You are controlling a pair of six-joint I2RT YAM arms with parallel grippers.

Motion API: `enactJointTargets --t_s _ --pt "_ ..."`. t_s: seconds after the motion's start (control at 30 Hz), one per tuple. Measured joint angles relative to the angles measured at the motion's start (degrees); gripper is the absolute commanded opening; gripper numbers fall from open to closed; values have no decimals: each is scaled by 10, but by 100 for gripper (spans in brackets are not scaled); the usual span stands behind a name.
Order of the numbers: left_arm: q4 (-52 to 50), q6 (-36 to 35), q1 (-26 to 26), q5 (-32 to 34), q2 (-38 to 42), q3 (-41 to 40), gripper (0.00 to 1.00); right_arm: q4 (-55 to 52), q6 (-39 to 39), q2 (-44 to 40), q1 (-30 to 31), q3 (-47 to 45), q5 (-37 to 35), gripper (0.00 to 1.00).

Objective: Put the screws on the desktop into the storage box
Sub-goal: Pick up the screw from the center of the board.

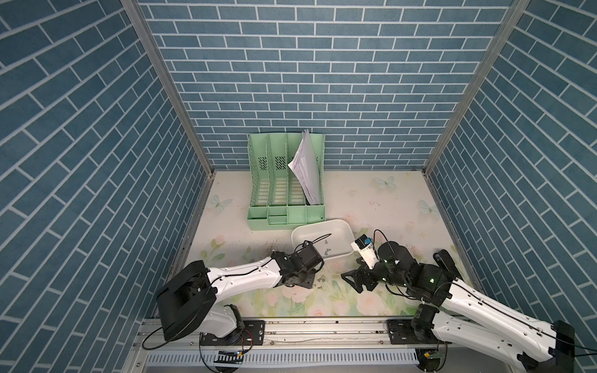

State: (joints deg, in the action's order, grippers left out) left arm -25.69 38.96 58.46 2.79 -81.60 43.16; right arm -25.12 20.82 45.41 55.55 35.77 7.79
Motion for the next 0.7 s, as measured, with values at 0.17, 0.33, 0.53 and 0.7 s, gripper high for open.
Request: enactJointTargets --t_s 0.17,0.33,0.53,0.7 --pt "8 2 5 5 -19 1 38 0 0 0 0 0 0 93" --pt "15 2 9 7 -39 1 33 0 0 0 0 -1 0 93" --pt "23 1 12 9 -56 1 30 0 0 0 0 -1 0 93" --pt "26 1 13 10 -57 1 25 0 0 0 0 -1 0 93"
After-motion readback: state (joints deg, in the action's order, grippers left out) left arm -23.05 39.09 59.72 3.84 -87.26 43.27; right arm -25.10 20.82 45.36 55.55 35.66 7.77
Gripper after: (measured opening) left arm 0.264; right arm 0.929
